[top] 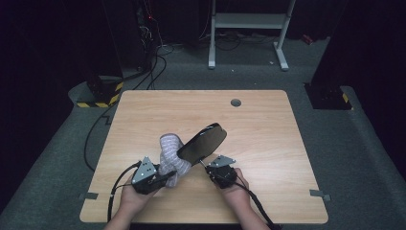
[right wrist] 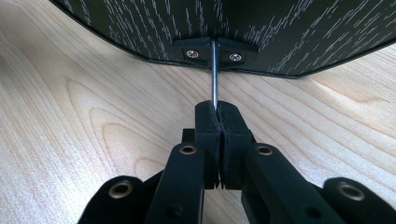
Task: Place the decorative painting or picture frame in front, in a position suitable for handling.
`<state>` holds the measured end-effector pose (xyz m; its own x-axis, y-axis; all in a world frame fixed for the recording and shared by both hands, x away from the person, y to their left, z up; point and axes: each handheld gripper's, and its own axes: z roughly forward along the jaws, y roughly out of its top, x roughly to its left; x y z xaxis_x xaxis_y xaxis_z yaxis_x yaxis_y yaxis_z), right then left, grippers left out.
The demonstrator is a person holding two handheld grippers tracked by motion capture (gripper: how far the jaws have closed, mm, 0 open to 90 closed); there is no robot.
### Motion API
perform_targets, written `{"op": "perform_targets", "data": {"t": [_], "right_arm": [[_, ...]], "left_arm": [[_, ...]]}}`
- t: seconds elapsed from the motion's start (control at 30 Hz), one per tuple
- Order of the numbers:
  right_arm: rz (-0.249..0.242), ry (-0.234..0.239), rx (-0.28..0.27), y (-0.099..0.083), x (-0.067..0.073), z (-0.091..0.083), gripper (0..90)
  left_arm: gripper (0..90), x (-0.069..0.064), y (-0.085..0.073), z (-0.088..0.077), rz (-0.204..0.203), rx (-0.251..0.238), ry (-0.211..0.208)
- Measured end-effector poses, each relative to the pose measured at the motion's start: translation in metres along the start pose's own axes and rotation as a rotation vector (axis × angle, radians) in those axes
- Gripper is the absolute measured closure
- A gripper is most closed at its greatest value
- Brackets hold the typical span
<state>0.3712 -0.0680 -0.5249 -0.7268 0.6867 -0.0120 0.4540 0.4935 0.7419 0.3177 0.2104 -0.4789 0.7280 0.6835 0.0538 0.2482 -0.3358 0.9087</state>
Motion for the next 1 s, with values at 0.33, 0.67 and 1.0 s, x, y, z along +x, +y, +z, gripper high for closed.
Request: {"op": "perform_targets", "data": {"t": [0.33,0.67,1.0], "right_arm": [[-0.001,-0.004,0.001,0.0,0.0,0.0,88.1],[-0.003,-0.003,0.002,0.0,0.0,0.0,88.1],[-0.003,-0.001,-0.001,0.0,-0.001,0.0,88.2]], "left_arm": [[60.2,0.0,0.0,-0.004,-0.005,-0.013,-0.03],[57.8,-0.006,0.013,-0.019,-0.017,-0.133,-0.069],[68.3,-0.008,0.036,-0.026,-0.029,-0.187,-0.097]]}}
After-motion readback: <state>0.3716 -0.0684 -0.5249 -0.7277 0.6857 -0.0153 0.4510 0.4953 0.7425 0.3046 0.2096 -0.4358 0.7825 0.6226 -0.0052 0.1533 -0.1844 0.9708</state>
